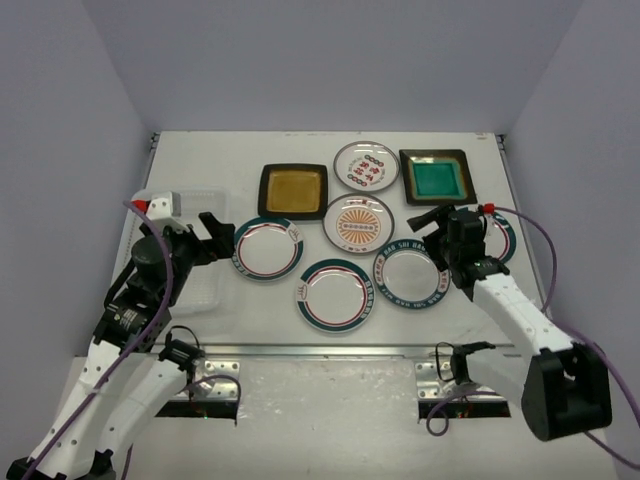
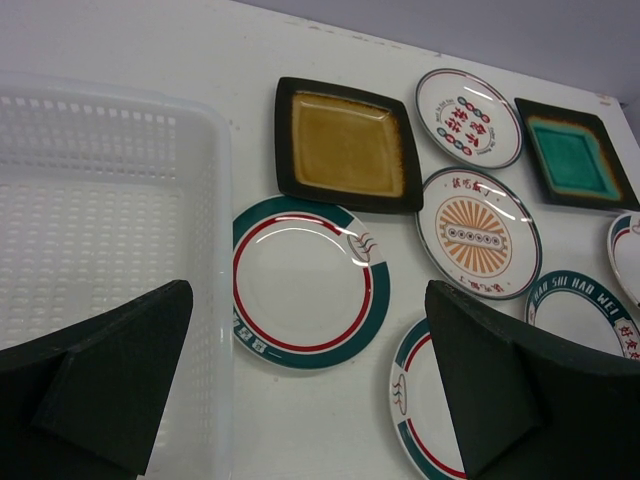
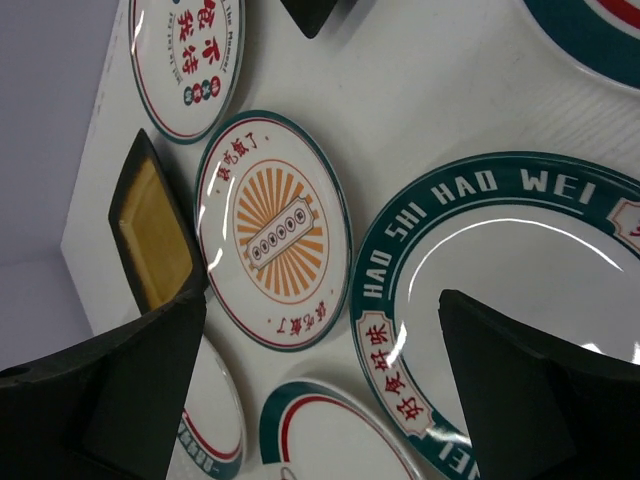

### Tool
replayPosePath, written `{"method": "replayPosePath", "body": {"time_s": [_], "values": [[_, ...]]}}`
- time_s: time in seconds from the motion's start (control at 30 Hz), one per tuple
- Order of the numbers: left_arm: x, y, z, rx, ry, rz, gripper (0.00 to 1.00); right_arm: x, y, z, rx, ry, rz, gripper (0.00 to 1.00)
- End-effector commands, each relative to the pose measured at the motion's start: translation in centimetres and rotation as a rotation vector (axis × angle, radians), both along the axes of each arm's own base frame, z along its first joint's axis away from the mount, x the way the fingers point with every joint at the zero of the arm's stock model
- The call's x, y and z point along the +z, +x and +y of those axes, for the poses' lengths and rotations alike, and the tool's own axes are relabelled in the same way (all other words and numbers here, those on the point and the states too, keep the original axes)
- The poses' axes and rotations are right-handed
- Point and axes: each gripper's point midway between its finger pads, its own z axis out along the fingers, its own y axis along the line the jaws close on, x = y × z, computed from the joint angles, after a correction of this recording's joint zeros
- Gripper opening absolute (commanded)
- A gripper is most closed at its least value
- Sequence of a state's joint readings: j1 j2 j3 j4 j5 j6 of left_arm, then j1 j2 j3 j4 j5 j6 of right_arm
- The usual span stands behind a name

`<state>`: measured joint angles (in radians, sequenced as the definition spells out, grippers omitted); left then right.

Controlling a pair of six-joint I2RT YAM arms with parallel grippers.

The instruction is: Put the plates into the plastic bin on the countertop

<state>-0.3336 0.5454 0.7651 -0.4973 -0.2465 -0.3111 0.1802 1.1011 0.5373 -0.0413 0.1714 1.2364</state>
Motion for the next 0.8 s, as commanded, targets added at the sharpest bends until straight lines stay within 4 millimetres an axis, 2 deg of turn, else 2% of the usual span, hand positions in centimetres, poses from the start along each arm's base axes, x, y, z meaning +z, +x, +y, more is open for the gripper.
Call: {"method": "replayPosePath", "body": {"time_s": [0.0,0.03,0.13,0.3,0.33,0.37,0.4,0.53,0.77], "values": [[1.1,0.2,-0.6,-0.024,-0.016,-0.047,1.00,5.5,7.0,-1.3,-0.259,0.094,-0.227,0.99],[1.1,0.2,-0.6,-0.027,-0.016,-0.048,1.00,4.5,7.7,-2.1,-0.327,0.087,-0.202,0.98],[1.0,0.3,-0.8,-0.035,-0.017,-0.048,1.00,1.4,9.3,-2.9,-0.410,0.071,-0.145,0.94],[0.7,0.4,-1.3,-0.059,-0.016,-0.037,1.00,0.9,13.0,-2.9,-0.431,0.046,-0.173,0.86],[0.6,0.4,-1.2,-0.058,-0.015,-0.035,1.00,-0.4,12.8,-2.7,-0.432,0.059,-0.106,0.85],[0.7,0.4,-1.3,-0.058,-0.015,-0.038,1.00,-1.2,13.6,-3.2,-0.455,0.086,-0.082,0.84],[0.7,0.4,-1.2,-0.057,-0.015,-0.039,1.00,-1.1,13.8,-3.4,-0.468,0.115,-0.082,0.84],[0.8,0.3,-1.1,-0.051,-0.015,-0.043,1.00,-3.1,14.8,-4.0,-0.517,0.139,-0.004,0.79],[0.7,0.5,-1.0,-0.043,-0.010,-0.040,1.00,-6.3,14.3,-4.8,-0.588,0.228,0.089,0.75]]}}
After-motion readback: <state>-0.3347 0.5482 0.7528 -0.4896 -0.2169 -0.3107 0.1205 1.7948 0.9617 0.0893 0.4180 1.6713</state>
